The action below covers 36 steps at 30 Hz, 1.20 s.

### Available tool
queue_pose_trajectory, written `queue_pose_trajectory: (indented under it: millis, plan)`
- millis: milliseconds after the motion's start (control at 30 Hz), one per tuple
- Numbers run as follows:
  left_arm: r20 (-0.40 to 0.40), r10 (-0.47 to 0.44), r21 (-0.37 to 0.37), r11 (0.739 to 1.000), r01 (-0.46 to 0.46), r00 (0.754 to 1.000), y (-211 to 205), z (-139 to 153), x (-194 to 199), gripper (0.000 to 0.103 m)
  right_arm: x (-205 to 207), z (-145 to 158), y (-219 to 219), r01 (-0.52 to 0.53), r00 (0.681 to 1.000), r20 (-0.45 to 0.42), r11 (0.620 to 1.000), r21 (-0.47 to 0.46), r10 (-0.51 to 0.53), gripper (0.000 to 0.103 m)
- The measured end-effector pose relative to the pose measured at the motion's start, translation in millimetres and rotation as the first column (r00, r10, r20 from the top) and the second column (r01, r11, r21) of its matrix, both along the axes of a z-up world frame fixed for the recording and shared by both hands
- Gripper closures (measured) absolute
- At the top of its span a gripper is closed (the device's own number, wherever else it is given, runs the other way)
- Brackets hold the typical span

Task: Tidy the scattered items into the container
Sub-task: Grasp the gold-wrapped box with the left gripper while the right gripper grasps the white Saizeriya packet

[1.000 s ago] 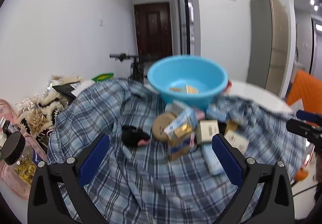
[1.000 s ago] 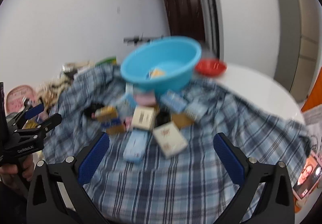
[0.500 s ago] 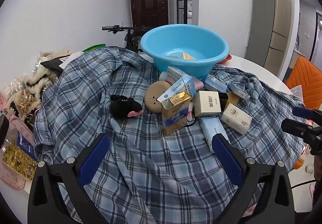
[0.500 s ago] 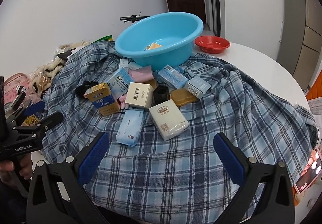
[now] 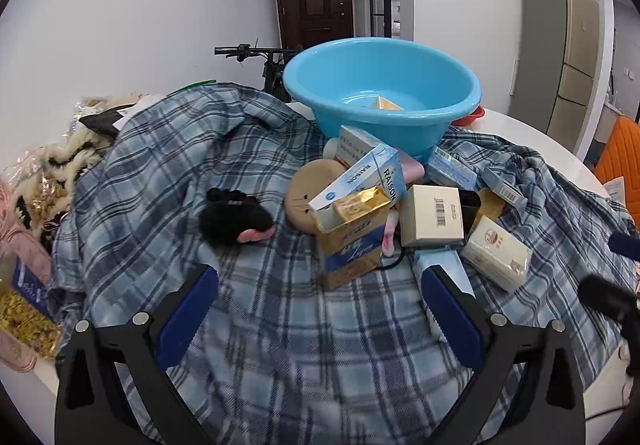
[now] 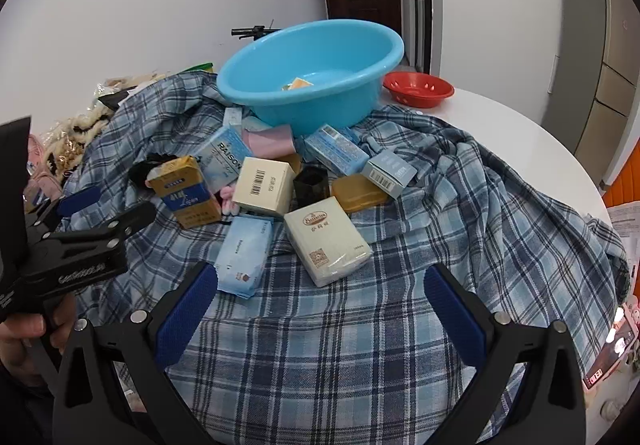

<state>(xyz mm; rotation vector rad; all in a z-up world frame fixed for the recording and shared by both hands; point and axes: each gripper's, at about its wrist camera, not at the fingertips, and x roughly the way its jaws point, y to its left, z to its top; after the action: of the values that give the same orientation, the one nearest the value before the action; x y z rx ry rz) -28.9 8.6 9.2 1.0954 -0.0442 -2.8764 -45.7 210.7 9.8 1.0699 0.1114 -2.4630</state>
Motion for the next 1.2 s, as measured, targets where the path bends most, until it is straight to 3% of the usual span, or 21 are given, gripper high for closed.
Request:
queue_pose_trajectory:
  millis: [167,333,433,767,800,833,900,1033,1200]
  plan:
    - [0.021,0.021,0.039,0.999,-0.022,1.0,1.9,-15.3,-27.9,0.0,-4.0,-6.5,2.7,0.02,1.0,0.015,1.0,-0.004,-0.02,0.0]
    - [0.022,0.068,-0.024,0.997,-0.067,0.997,5.8,-28.3,-57.1,0.0,-5.6,-11.1,6.8,0.04,0.999,0.027,0.999,-0.013,-0.04,0.0]
    - [0.048,0.081,-0.013,0.997,-0.08,0.996,3.8,-36.7,-71.7,0.0,-5.8,-13.4,8.4,0.046,0.998,0.035,0.999,-0.016,-0.045,0.0]
    - [0.059,0.079,-0.024,0.997,-0.077,0.995,5.6,-41.2,-80.3,0.0,-7.5,-17.0,12.0,0.057,0.997,0.046,0.998,-0.023,-0.056,0.0]
    - [0.055,0.071,-0.021,0.997,-0.069,0.996,6.2,-40.5,-79.8,0.005,-7.4,-17.3,12.0,0.057,0.997,0.047,0.998,-0.024,-0.056,0.0]
    - [0.051,0.056,-0.014,0.998,-0.055,0.997,6.5,-39.5,-79.0,0.023,-7.2,-17.5,11.9,0.056,0.997,0.048,0.998,-0.024,-0.055,0.0]
    - [0.055,0.033,-0.012,0.999,-0.032,0.998,7.9,-38.9,-79.4,0.048,-7.0,-17.3,11.7,0.056,0.997,0.048,0.998,-0.024,-0.054,0.0]
    - [0.031,0.004,-0.041,0.999,-0.003,1.0,11.9,-35.0,-75.5,0.05,-7.1,-17.3,11.7,0.056,0.997,0.046,0.998,-0.02,-0.055,0.0]
    - [0.027,-0.007,-0.025,1.0,0.008,1.0,10.0,-28.3,-70.7,0.05,-9.7,-18.0,9.6,0.051,0.997,0.052,0.998,-0.02,-0.05,0.0]
